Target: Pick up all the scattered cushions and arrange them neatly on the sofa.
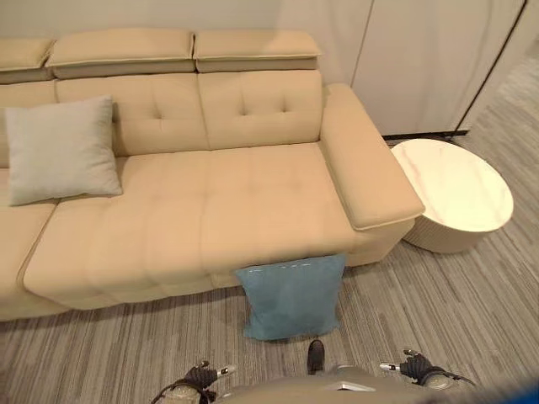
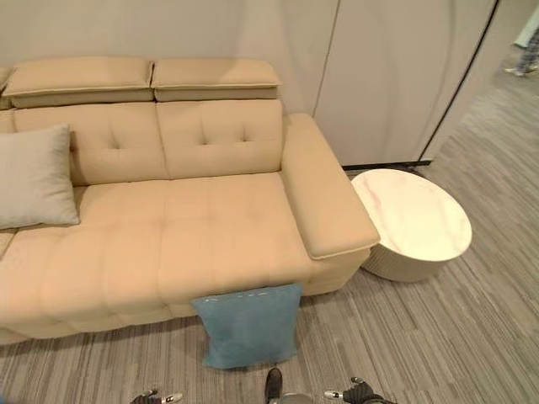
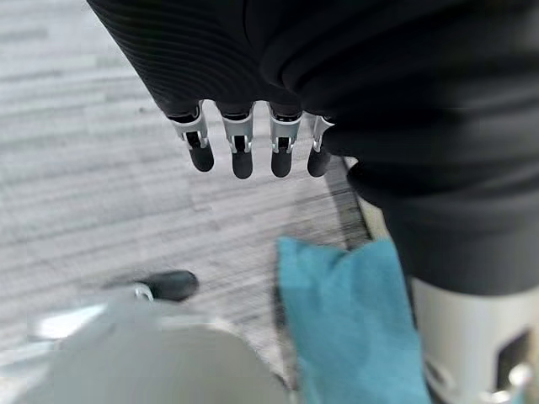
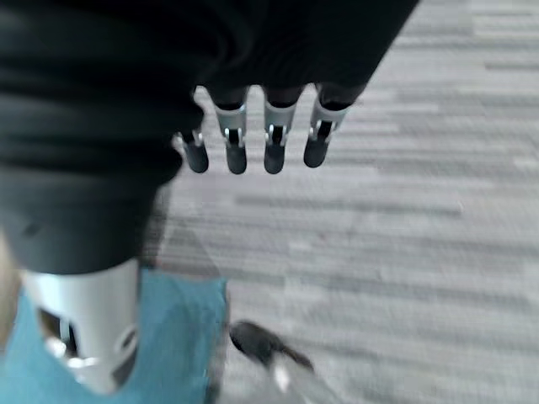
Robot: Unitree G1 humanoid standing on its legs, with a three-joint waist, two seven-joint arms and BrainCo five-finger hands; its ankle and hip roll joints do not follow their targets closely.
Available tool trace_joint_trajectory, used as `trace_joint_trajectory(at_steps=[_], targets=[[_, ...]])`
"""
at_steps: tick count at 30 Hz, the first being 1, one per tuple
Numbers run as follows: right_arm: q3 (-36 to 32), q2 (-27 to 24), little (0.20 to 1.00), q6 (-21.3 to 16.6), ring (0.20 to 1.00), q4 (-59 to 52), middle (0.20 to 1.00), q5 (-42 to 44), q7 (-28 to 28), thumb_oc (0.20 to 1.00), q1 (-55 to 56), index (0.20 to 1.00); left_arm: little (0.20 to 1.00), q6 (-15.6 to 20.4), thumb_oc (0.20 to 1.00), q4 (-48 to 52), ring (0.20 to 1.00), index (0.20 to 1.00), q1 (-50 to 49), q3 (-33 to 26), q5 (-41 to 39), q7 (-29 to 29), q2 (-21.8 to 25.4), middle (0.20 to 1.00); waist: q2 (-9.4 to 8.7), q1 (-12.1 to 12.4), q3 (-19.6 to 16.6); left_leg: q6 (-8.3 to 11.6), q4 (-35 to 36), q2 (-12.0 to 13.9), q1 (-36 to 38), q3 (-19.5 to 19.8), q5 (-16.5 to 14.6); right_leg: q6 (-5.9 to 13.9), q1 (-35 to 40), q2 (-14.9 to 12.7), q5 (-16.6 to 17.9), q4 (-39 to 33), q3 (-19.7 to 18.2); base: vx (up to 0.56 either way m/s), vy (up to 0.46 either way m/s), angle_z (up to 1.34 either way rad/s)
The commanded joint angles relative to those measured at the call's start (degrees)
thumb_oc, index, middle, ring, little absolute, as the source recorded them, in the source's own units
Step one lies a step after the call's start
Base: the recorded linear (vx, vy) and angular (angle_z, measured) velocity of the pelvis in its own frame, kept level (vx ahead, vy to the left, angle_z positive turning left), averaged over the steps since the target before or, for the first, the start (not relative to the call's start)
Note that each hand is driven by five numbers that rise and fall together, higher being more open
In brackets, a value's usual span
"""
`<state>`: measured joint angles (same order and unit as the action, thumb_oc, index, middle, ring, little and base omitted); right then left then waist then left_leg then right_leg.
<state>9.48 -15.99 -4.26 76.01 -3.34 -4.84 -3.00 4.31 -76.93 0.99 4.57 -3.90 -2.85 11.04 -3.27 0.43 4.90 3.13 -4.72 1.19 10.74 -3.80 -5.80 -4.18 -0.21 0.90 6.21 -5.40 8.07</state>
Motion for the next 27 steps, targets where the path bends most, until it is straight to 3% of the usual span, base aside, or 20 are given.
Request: trace_joint_trajectory(at_steps=[1,3,4,5,8,20,27], targets=[[0.21,-1.44,1.0,-0.55,1.0,1.75,1.0,2.65,-1.08,1.0,0.0,1.0,1.0,1.33,1.0,1.27,1.0,1.0,3.2,2.3,-0.95,-0.13,-0.07,1.0,-0.7,-3.8,0.43,1.2,-1.57,0.96,-7.06,-1.41,1.51,7.67,1.44,-4.13,-0.3,2.8,-0.56,0.03,-0.117,0.49],[0.16,-1.65,1.0,-0.44,1.0,2.08,1.0,2.96,-1.17,1.0,0.01,1.0,1.0,1.17,1.0,1.98,1.0,1.0,3.37,2.52,-1.22,-0.16,-0.56,1.0,-0.99,-4.14,0.47,0.89,-0.98,1.98,-8.86,-4.36,1.87,7.66,2.77,-4.61,-0.68,1.19,-0.04,0.06,-0.006,0.48],[0.09,-1.45,1.0,-0.45,1.0,2.27,1.0,3.06,-1.09,1.0,0.22,1.0,1.0,0.96,1.0,1.86,1.0,1.0,3.11,2.57,-0.9,-0.23,-0.65,1.0,-0.74,-4.14,-0.05,0.82,1.77,2.44,-9.59,-5.7,3.6,7.63,3.51,-4.28,-1.27,0.63,0.21,0.14,0.067,0.07],[0.26,-1.45,1.0,-0.47,1.0,2.19,1.0,2.86,-1.11,1.0,0.2,1.0,1.0,0.81,1.0,1.71,1.0,1.0,2.65,2.49,-0.6,-0.13,-0.49,1.0,-0.69,-3.72,0.08,0.89,2.79,2.57,-11.39,-6.34,5.31,7.46,4.29,-4.04,-1.8,0.74,-0.25,0.16,0.117,0.08],[0.57,-0.81,1.0,-0.42,1.0,2.53,1.0,2.42,-0.79,1.0,0.24,1.0,1.0,0.57,1.0,0.39,1.0,1.0,1.55,1.68,-0.37,-0.21,-0.38,1.0,-0.01,-3.58,-0.9,0.74,8.04,2.13,-7.65,-6.32,5.69,7.47,5.13,-3.33,-2.08,1.02,-1.42,0.13,0.127,-0.13],[2.36,0.83,1.0,-0.16,1.0,2.91,1.0,1.41,0.1,1.0,-0.02,1.0,1.0,0.42,1.0,-0.01,1.0,1.0,1.05,0.47,-0.11,-0.46,0.44,1.0,-0.44,-2.15,-3.64,-0.4,9.72,0.54,-2.77,-7.29,3.94,8.82,6.36,-4.05,-1.4,3.07,-2.35,0.06,0.102,-0.18],[2.82,1.21,1.0,-0.38,1.0,1.64,1.0,1.31,0.16,1.0,-0.01,1.0,1.0,0.48,1.0,0.38,1.0,1.0,0.25,0.45,-0.2,-0.13,-0.14,1.0,0.27,-2.0,-4.63,-0.24,9.72,0.19,-2.69,-7.01,3.64,9.02,7.08,-3.62,-1.6,1.81,-1.83,0.0,-0.01,-0.04]])
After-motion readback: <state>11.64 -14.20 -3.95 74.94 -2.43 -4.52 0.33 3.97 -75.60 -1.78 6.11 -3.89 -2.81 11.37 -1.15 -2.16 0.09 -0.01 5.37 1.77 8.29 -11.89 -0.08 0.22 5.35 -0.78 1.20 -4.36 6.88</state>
